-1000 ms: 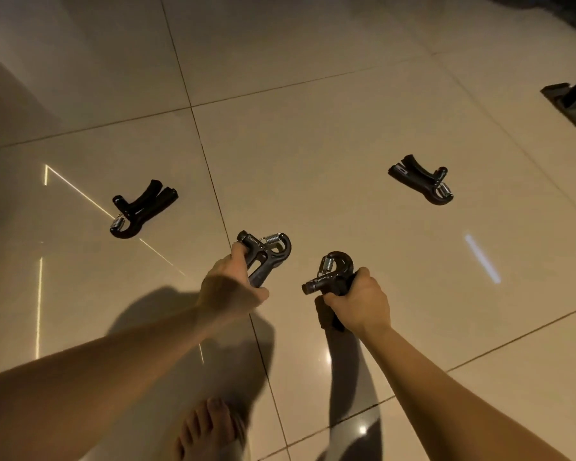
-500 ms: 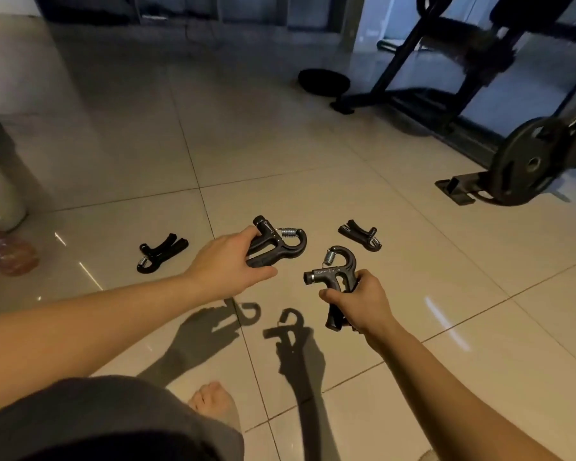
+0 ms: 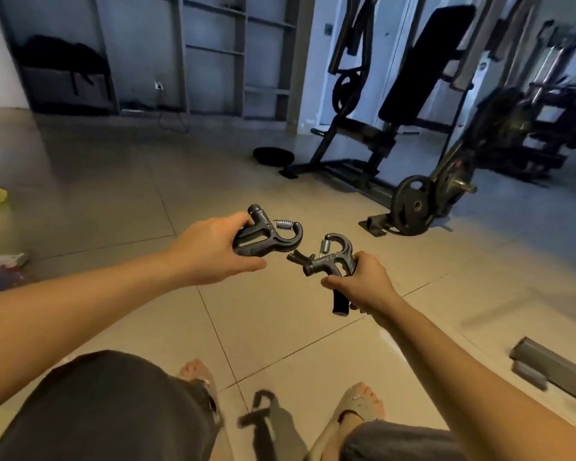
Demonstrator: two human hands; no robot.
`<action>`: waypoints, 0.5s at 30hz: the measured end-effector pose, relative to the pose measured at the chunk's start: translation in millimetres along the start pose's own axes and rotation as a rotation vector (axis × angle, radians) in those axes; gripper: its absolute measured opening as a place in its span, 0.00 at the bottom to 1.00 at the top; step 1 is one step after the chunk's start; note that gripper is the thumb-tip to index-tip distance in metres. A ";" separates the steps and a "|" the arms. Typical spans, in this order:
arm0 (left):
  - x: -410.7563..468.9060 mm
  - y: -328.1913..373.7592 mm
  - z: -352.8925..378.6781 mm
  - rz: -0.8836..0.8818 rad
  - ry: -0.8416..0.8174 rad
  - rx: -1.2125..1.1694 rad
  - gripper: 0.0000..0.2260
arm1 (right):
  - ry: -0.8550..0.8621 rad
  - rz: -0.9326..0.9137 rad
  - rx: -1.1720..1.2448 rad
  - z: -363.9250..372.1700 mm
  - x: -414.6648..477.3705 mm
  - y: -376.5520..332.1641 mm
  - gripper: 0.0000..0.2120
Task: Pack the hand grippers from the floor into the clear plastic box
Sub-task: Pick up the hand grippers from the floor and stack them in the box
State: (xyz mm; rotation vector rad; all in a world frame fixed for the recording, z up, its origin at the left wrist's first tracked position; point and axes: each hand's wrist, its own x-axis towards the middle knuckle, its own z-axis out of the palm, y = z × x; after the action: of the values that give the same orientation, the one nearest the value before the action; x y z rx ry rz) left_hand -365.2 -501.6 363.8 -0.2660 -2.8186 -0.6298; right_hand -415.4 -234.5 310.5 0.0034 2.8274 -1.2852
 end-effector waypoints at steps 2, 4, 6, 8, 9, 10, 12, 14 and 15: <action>-28.0 34.4 -8.1 0.005 0.028 0.019 0.20 | 0.014 -0.008 -0.007 -31.6 -42.6 -0.8 0.21; -55.4 67.3 -13.7 0.008 0.064 0.034 0.21 | 0.037 -0.014 -0.018 -61.3 -88.7 0.5 0.20; -81.5 94.7 -16.7 0.009 0.077 -0.014 0.21 | 0.055 -0.012 -0.028 -85.8 -134.0 3.4 0.19; -108.4 116.5 -17.4 0.021 0.061 -0.072 0.20 | 0.082 -0.005 -0.024 -104.7 -177.1 7.8 0.19; -121.7 125.7 -16.7 0.025 0.054 -0.098 0.19 | 0.095 0.004 -0.016 -112.3 -198.4 10.9 0.20; -135.8 135.0 -16.0 0.029 0.047 -0.123 0.19 | 0.105 0.017 -0.012 -118.2 -218.9 14.4 0.19; -167.1 153.7 -14.1 0.030 0.009 -0.168 0.20 | 0.118 0.046 -0.006 -126.7 -260.3 22.3 0.19; -199.1 172.7 -11.8 0.046 -0.031 -0.187 0.20 | 0.138 0.076 0.007 -133.1 -300.5 31.3 0.19; -213.7 181.1 -10.0 0.052 -0.043 -0.194 0.21 | 0.145 0.091 0.015 -136.0 -319.4 35.6 0.19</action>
State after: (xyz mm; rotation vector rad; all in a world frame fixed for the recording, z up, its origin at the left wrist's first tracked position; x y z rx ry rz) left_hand -118.1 -371.2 385.9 -0.3911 -2.7829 -0.8979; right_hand -99.9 -104.5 383.7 0.2320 2.8970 -1.3391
